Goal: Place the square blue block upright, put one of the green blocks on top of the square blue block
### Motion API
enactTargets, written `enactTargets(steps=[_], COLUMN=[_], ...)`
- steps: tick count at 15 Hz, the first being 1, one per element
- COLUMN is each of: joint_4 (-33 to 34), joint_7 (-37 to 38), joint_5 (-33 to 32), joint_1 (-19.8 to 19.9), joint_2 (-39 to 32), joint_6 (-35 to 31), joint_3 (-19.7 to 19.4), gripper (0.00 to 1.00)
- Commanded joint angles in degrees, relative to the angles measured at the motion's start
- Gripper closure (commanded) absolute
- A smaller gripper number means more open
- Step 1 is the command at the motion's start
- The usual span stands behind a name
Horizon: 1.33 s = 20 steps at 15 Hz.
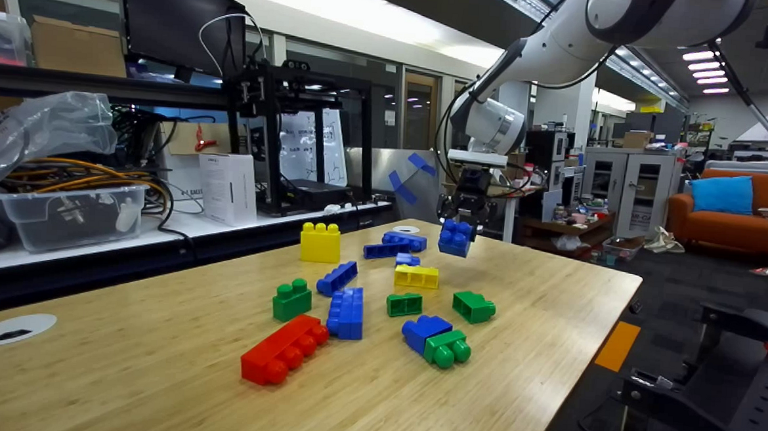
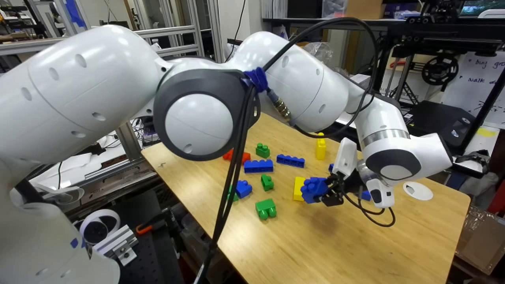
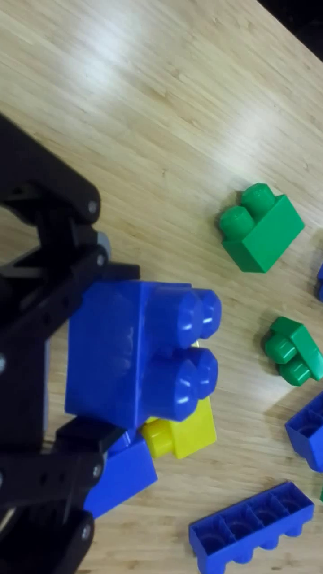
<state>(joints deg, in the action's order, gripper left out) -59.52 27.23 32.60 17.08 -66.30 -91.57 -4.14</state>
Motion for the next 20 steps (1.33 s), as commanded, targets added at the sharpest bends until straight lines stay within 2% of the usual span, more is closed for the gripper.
enactTargets(steps=[1, 11, 20], joint_4=[-1.65, -5.27, -3.57], joint_7=[-1.21, -4.2, -7.65], joint_5=[0.59, -0.27, 0.62], joint_1=[0.39, -2.7, -0.94], joint_2=[-0.25, -1.79, -4.73], joint_6=[-0.9, -1.82, -1.56], joint_3=[0.32, 0.66, 3.31], gripper=[0.55, 0.55, 0.55])
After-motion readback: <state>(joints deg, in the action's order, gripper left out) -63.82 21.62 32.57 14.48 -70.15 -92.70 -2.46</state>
